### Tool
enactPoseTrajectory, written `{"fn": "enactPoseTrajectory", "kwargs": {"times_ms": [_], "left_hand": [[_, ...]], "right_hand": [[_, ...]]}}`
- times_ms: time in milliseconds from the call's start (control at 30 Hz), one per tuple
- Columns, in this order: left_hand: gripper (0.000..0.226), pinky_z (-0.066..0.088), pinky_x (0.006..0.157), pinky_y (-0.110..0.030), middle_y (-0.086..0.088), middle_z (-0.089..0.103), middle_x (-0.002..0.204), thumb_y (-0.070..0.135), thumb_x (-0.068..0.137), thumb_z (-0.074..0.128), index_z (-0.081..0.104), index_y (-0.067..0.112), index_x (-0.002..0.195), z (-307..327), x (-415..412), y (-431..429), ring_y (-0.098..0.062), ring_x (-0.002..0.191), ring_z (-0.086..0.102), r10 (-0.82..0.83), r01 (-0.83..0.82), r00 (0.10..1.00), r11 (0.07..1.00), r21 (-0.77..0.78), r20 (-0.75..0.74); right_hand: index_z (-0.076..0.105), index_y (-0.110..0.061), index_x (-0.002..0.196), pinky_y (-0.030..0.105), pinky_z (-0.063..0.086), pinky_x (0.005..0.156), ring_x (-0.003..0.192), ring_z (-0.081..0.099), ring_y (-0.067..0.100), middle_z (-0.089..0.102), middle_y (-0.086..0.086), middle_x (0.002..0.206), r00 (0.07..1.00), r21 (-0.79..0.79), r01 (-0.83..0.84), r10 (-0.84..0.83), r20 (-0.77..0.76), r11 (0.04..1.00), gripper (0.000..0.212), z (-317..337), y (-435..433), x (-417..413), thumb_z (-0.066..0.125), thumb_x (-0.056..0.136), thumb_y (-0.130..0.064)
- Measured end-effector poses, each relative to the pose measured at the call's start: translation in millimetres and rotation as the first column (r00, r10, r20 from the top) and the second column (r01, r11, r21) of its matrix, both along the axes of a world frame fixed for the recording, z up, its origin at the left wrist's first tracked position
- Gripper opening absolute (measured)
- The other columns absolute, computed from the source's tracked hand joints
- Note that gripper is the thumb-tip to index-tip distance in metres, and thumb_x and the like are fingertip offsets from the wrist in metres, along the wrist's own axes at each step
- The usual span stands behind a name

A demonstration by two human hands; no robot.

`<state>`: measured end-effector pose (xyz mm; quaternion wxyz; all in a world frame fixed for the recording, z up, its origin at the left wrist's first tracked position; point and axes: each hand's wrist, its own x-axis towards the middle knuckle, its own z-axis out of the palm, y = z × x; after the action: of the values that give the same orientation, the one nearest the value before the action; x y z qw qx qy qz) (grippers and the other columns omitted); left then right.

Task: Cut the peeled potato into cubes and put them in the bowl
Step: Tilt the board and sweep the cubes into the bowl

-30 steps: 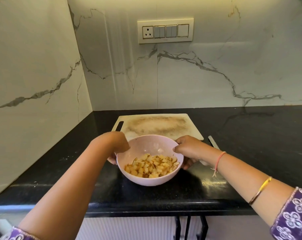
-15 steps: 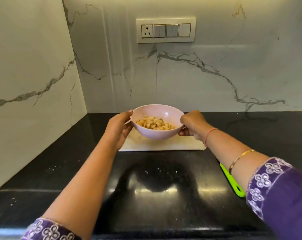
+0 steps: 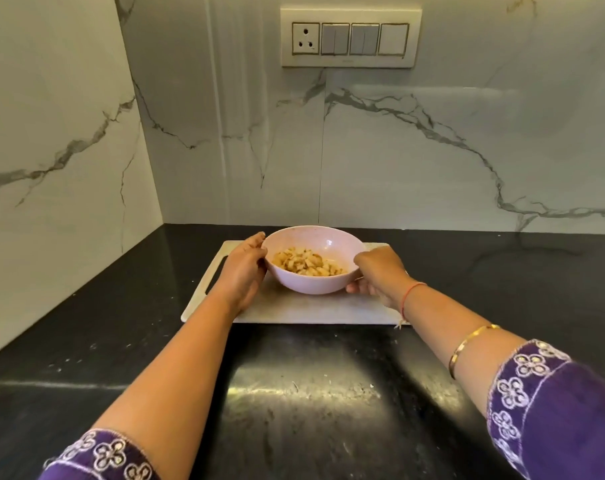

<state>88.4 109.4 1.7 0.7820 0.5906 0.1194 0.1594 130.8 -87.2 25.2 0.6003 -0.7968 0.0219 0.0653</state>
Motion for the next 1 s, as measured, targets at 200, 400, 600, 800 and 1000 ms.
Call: {"fn": "enactPoseTrajectory", "kwargs": {"times_ms": [200, 400, 600, 800, 1000], "left_hand": [[0.039, 0.037, 0.106, -0.037, -0.007, 0.048, 0.142, 0.012, 0.101, 0.034, 0.049, 0.013, 0.138, -15, -2, 13, -0.025, 0.129, 0.044, 0.417, -0.260, 0.906, 0.690, 0.675, -0.077], [0.034, 0.044, 0.094, -0.034, -0.009, 0.057, 0.128, 0.015, 0.099, 0.038, 0.055, 0.011, 0.128, -19, -5, 12, -0.027, 0.115, 0.054, 0.439, 0.268, 0.822, 0.263, 0.927, -0.362], [0.038, 0.039, 0.101, -0.036, -0.011, 0.047, 0.140, 0.027, 0.102, 0.036, 0.045, 0.012, 0.136, -27, -15, 5, -0.027, 0.124, 0.048, 0.379, 0.367, 0.818, 0.237, 0.900, -0.433], [0.040, 0.037, 0.102, -0.035, -0.010, 0.045, 0.142, 0.026, 0.103, 0.034, 0.041, 0.013, 0.140, -24, -34, 10, -0.026, 0.128, 0.045, 0.378, 0.363, 0.824, 0.218, 0.906, -0.421], [0.039, 0.035, 0.103, -0.034, -0.010, 0.044, 0.144, 0.023, 0.103, 0.034, 0.041, 0.013, 0.140, -20, -64, 9, -0.026, 0.129, 0.045, 0.382, 0.325, 0.841, 0.211, 0.922, -0.384]], "right_hand": [[0.059, -0.005, 0.108, 0.037, 0.047, 0.079, 0.092, 0.057, 0.029, 0.063, 0.014, 0.108, 0.964, -0.216, 0.181, -0.130, 0.232, 0.959, 0.041, -20, -14, 19, 0.028, 0.101, -0.031], [0.054, -0.004, 0.121, 0.035, 0.038, 0.093, 0.115, 0.048, 0.032, 0.051, 0.016, 0.129, 0.932, -0.741, -0.150, 0.344, 0.114, 0.654, 0.036, -48, -38, 18, 0.031, 0.099, -0.020], [0.024, -0.010, 0.146, 0.040, 0.017, 0.114, 0.140, 0.019, 0.031, 0.023, 0.015, 0.151, 0.899, -0.851, -0.219, 0.437, 0.013, 0.477, 0.048, -55, -45, 13, 0.023, 0.102, -0.029], [0.019, -0.010, 0.149, 0.041, 0.013, 0.116, 0.143, 0.011, 0.031, 0.013, 0.016, 0.155, 0.895, -0.871, -0.237, 0.445, -0.024, 0.430, 0.051, -48, -40, -4, 0.021, 0.102, -0.030], [0.019, -0.009, 0.148, 0.042, 0.011, 0.116, 0.144, 0.007, 0.031, 0.010, 0.016, 0.156, 0.890, -0.868, -0.245, 0.456, -0.023, 0.433, 0.051, -39, -39, -38, 0.021, 0.102, -0.029]]}}
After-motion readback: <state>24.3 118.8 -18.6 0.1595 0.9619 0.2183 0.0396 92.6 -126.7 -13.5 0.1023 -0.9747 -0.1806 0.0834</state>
